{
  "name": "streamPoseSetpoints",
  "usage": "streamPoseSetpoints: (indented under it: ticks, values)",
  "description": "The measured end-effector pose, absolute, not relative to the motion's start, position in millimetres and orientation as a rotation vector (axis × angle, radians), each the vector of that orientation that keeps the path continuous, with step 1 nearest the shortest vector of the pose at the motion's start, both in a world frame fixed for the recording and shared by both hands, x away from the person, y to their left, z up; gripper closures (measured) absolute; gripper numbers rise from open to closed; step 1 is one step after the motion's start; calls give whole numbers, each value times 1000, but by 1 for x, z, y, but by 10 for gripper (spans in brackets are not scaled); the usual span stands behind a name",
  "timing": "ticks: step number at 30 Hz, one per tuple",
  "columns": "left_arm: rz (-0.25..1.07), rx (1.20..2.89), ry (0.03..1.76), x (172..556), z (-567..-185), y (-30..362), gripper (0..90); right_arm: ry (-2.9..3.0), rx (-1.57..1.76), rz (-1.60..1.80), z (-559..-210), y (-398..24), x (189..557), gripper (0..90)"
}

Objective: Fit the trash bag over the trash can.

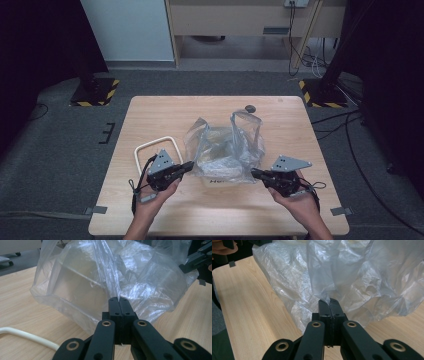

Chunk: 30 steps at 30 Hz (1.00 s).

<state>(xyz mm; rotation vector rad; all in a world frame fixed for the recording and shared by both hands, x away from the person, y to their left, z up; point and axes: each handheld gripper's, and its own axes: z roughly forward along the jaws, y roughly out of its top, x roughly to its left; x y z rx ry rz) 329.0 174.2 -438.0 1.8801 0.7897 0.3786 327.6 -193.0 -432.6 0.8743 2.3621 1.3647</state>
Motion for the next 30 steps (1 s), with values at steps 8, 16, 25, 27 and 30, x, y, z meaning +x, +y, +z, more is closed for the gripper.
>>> streamPoseSetpoints:
  ticks: [8, 16, 25, 27, 30]
  values:
    - [370, 1883, 788, 328, -446, 174, 900, 2386, 855, 1377, -447, -189, 327, 900]
    - [365, 1879, 795, 327, -451, 175, 900, 2401, 857, 1380, -456, -188, 327, 900]
    - [348, 1910, 809, 328, -464, 173, 900, 2428, 872, 1340, -465, -189, 331, 900]
    - [345, 1916, 812, 329, -466, 173, 900, 2429, 879, 1344, -466, -190, 332, 900]
    - [344, 1932, 812, 330, -469, 170, 900, 2448, 881, 1342, -469, -190, 333, 900]
